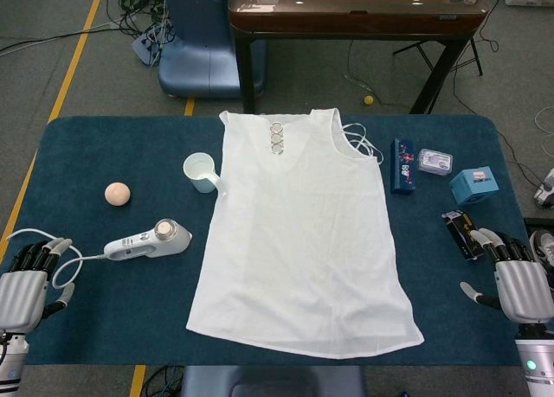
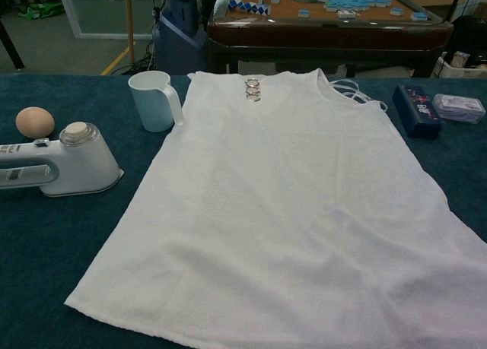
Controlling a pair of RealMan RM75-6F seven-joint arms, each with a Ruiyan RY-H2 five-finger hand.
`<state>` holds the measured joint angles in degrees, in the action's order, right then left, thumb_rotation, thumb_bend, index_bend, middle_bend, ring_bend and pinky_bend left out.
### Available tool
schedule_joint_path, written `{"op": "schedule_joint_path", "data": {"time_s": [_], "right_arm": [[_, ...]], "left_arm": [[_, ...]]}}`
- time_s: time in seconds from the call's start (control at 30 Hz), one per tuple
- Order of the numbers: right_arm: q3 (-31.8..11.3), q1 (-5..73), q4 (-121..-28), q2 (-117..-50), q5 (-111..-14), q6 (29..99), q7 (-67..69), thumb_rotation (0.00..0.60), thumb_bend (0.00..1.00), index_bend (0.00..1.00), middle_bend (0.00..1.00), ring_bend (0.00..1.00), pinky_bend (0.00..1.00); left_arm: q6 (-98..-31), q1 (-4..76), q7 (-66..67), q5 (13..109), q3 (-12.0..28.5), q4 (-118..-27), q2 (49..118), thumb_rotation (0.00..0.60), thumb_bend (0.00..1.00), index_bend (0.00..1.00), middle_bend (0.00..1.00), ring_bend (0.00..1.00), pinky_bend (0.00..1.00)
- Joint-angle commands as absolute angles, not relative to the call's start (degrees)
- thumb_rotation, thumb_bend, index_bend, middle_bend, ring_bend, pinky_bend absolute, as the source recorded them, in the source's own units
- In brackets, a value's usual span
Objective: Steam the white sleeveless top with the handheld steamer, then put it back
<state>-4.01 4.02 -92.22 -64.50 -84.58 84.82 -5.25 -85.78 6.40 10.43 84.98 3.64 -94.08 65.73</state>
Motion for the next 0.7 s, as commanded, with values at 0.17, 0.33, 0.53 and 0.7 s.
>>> {"op": "schedule_joint_path", "data": {"time_s": [0.17,0.33,0.53,0.7], "right_arm": [[-4.34,4.15,-92.19,-64.33,-84.65,85.04,-5.11,0.6,0.09,0.17,0.19,0.14,0.16],[-5.8,4.78,-93.7,-62.62,-85.51,86.41,-5.34,0.6,0.09,0.17,0.19,0.14,0.16],[-8.21,5.93,-96.7,-59.91,-85.45,87.54,-7.88,0.6,0.09,0.17,0.19,0.14,0.16],[-10.3,6.5,-99.48,-57.56,-84.1,88.41,-10.12,0.6,0.09,0.17,0.19,0.14,0.16]], "left_arm": [[-85.48,6.66,10.62,84.8,3.76,-93.9,65.95,0.6,0.29,0.16,0.16,0.13,0.09],[-84.69,7.6,10.67,84.54,4.49,-93.96,65.85,0.6,0.29,0.16,0.16,0.13,0.09],[-81.35,10.32,10.74,83.11,6.06,-93.88,66.18,0.6,0.29,0.16,0.16,0.13,0.09],[-77.83,13.01,11.35,81.51,7.07,-93.54,67.86,0.6,0.29,0.16,0.16,0.13,0.09]]}}
